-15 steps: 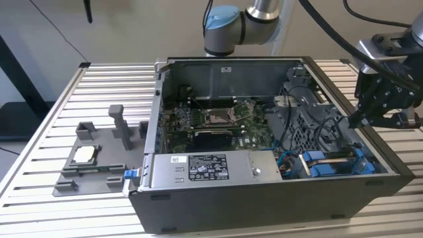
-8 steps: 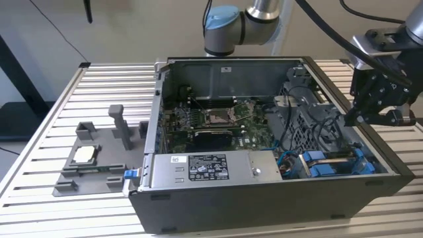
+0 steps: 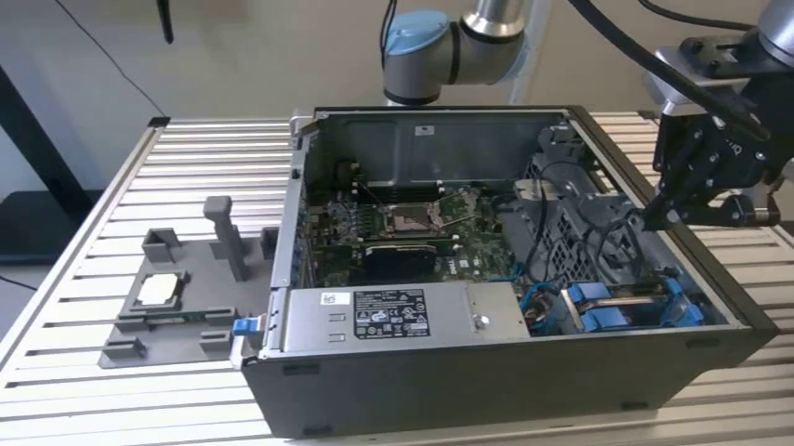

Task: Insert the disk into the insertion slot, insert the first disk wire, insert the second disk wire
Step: 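Insert the second disk wire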

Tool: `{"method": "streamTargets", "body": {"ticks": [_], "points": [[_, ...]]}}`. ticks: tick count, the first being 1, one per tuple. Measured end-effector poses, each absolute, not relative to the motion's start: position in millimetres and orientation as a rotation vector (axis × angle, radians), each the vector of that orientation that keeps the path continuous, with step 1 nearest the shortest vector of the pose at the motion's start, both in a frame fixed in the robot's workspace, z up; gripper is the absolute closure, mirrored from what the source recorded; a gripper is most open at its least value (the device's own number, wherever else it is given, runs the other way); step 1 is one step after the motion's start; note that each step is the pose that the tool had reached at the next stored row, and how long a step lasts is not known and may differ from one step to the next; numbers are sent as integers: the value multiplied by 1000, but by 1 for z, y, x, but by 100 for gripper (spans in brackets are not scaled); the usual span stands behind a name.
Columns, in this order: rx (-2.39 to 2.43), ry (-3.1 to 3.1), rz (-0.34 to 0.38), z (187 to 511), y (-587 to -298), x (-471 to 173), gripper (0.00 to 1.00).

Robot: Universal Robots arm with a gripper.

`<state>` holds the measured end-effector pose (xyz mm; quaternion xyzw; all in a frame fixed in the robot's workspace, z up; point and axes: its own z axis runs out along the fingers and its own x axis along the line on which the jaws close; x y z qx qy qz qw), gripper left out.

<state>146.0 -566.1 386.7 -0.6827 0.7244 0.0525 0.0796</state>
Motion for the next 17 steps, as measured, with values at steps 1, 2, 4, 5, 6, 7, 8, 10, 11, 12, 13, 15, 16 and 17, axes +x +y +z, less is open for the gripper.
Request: {"method": "streamTargets", "body": {"ticks": [1, 2, 4, 5, 6, 7, 8, 10, 11, 12, 13, 15, 16, 17], "points": [[-2045, 2170, 151, 387, -566, 144, 84], [-2048, 2173, 145, 387, -566, 142, 84], [-2054, 2179, 133, 387, -566, 138, 84], [-2058, 2182, 125, 388, -566, 136, 84], [-2065, 2188, 113, 388, -565, 134, 84], [-2074, 2192, 100, 388, -565, 132, 84], [-2085, 2197, 83, 388, -565, 131, 84], [-2111, 2203, 50, 388, -565, 128, 84], [-2122, 2202, 41, 388, -564, 127, 84], [-2128, 2198, 39, 388, -563, 127, 84], [-2130, 2196, 39, 388, -562, 127, 84], [-2132, 2194, 39, 391, -560, 127, 84], [-2133, 2193, 39, 392, -559, 126, 84], [-2135, 2192, 39, 393, -557, 126, 84]]}}
